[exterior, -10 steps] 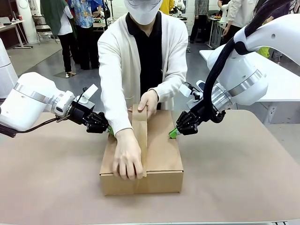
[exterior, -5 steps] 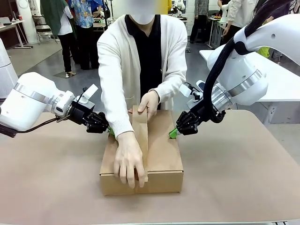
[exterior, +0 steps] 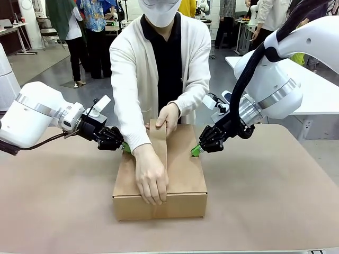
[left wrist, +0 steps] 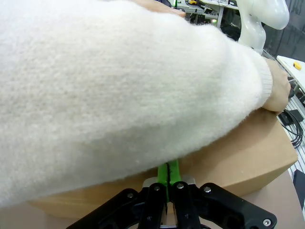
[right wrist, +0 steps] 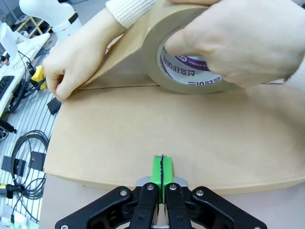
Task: Wrap the clocks to prevent damage.
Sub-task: After the human seals the box with tape, release both hands from the side flaps of the Package Box.
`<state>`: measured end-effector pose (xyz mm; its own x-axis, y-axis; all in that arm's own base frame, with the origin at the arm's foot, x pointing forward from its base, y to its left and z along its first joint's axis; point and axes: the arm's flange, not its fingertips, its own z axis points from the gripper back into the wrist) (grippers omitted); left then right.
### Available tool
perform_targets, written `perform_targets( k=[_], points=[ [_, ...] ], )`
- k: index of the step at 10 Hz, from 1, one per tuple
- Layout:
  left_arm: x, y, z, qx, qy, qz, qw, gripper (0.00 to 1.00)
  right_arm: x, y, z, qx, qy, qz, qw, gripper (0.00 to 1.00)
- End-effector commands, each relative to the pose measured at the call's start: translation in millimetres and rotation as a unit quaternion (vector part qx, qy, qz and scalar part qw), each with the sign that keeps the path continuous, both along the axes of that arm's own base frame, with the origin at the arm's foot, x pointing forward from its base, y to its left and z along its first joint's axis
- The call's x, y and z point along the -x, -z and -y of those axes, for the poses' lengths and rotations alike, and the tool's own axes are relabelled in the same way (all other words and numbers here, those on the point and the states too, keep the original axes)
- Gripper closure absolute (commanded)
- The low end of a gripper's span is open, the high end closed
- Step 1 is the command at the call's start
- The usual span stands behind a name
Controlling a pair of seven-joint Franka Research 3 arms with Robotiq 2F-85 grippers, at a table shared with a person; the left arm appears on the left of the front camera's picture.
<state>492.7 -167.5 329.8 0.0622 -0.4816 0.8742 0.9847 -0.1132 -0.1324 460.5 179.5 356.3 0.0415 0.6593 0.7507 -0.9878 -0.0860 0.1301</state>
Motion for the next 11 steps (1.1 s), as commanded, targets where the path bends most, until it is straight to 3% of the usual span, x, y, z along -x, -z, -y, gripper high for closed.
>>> perform_targets(
  k=[1, 11],
  points=[
    [0.0, 4.1, -0.6, -0.001, 0.001, 0.002, 1.000, 1.00, 1.9, 4.2, -1.6, -0.001, 0.006, -0.003, 1.000, 0.99],
    [0.0, 4.1, -0.6, -0.001, 0.001, 0.002, 1.000, 1.00, 1.9, 4.2, -1.6, -0.001, 0.006, -0.003, 1.000, 0.99]
  ],
)
